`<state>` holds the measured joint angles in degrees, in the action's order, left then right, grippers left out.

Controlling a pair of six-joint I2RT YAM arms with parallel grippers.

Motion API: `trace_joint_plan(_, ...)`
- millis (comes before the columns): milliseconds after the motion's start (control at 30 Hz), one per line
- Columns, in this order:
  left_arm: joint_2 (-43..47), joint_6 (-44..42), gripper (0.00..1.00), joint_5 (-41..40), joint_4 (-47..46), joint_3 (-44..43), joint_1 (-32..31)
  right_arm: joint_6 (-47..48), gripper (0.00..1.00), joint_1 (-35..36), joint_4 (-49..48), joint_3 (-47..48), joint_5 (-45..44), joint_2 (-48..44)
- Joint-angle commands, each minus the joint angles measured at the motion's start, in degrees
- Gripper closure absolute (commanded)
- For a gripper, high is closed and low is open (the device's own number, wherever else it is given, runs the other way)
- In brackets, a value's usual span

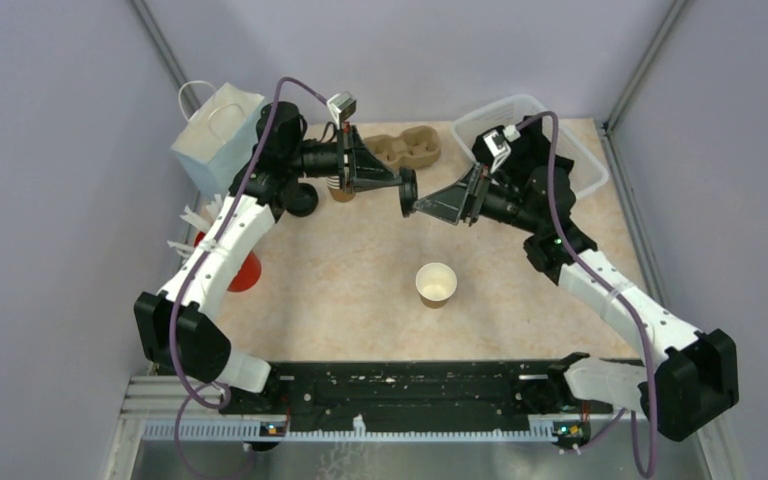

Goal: Pack the takeout coffee

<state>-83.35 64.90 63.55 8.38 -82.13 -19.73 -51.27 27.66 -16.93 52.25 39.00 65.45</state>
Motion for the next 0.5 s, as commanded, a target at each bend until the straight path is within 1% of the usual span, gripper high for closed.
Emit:
trace_joint_plan(0, 2.2, 1.7, 1.0, 1.7, -3.6, 0.3, 0.0, -3.6, 0.01, 0.8, -5.5, 2.7, -0.9, 1.5)
trace_joint_plan(467, 2.8, 1.6, 1.0, 1.6, -3.9, 1.2, 0.0, -7.2, 0.01, 1.3, -8.3, 3.5, -0.8, 4.2)
